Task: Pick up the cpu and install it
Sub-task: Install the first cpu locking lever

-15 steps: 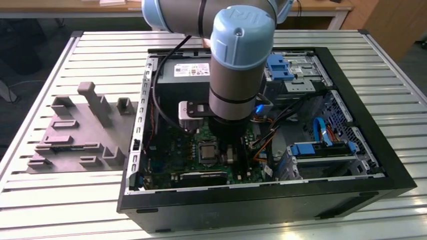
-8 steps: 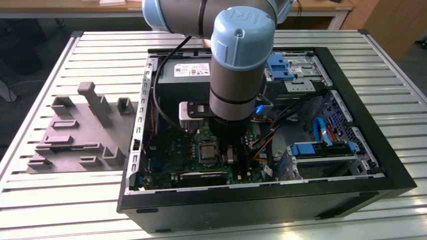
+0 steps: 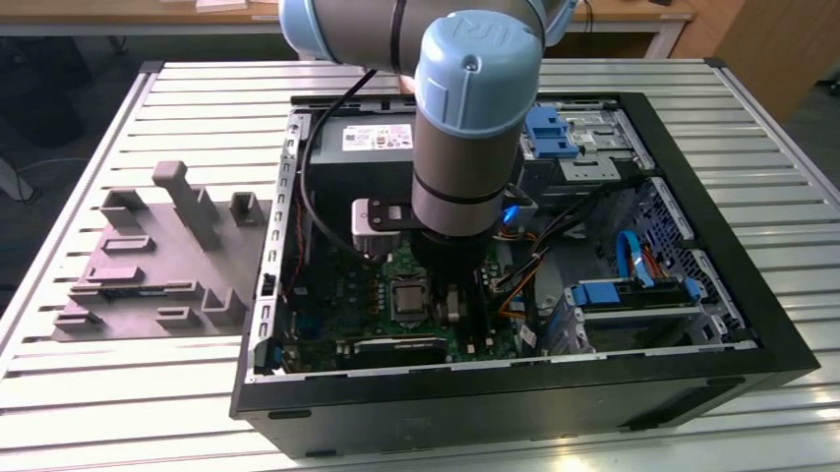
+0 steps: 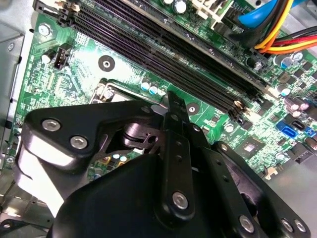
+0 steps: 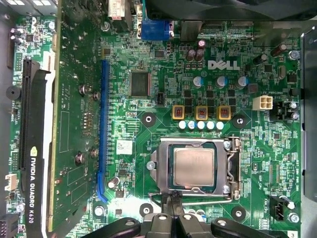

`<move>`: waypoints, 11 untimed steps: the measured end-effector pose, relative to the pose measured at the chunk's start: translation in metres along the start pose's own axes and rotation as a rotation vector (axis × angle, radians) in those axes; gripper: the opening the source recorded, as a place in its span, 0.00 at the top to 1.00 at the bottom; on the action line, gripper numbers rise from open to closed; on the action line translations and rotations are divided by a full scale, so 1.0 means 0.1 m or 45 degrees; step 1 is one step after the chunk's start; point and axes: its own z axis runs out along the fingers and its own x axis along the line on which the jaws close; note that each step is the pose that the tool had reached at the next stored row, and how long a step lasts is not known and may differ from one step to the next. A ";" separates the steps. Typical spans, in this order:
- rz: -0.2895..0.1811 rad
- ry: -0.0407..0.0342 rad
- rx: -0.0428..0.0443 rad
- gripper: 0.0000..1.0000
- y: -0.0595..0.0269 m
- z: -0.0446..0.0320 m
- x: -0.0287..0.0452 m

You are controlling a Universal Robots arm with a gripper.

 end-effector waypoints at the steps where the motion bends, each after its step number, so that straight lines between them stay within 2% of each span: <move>1: 0.000 0.0002 0.000 0.89 0.000 -0.008 0.000; 11: 0.000 0.0004 0.000 0.89 0.003 -0.097 0.004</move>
